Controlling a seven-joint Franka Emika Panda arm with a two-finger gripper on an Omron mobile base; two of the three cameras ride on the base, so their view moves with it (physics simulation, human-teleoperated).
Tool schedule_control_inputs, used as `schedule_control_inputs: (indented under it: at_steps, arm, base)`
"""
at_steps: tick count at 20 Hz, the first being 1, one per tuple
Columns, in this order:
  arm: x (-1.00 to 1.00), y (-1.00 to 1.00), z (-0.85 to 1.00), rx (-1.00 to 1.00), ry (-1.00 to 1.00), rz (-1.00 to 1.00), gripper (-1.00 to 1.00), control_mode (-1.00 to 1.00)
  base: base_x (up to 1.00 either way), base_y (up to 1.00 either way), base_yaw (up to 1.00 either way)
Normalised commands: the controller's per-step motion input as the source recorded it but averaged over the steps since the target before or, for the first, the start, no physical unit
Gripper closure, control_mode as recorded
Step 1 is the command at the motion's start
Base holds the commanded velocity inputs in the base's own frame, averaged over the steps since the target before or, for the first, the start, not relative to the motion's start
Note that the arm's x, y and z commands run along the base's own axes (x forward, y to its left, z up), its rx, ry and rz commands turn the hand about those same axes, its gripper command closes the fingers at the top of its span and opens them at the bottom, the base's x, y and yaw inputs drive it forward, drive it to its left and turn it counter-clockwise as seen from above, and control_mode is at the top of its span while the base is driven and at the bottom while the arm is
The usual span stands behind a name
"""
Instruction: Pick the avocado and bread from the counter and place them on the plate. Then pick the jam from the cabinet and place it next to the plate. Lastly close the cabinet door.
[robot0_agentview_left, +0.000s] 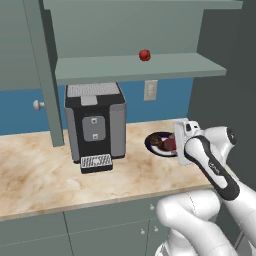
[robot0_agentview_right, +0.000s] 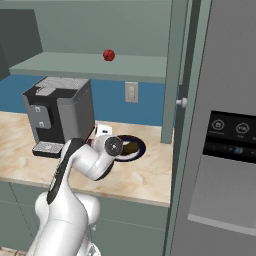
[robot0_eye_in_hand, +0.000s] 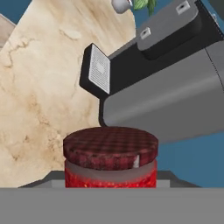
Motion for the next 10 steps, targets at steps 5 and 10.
schedule_control_inputs:
  at_steps: [5,10]
  arm:
    - [0.00,-0.18,0.00,0.03,0.00,0.00,1.00,-1.00]
    - [0.00,-0.01,-0.04,0.13,0.08,0.00,1.00,-1.00]
  base:
    - [0.00,0.00,0.00]
    - [0.00,0.00,0.00]
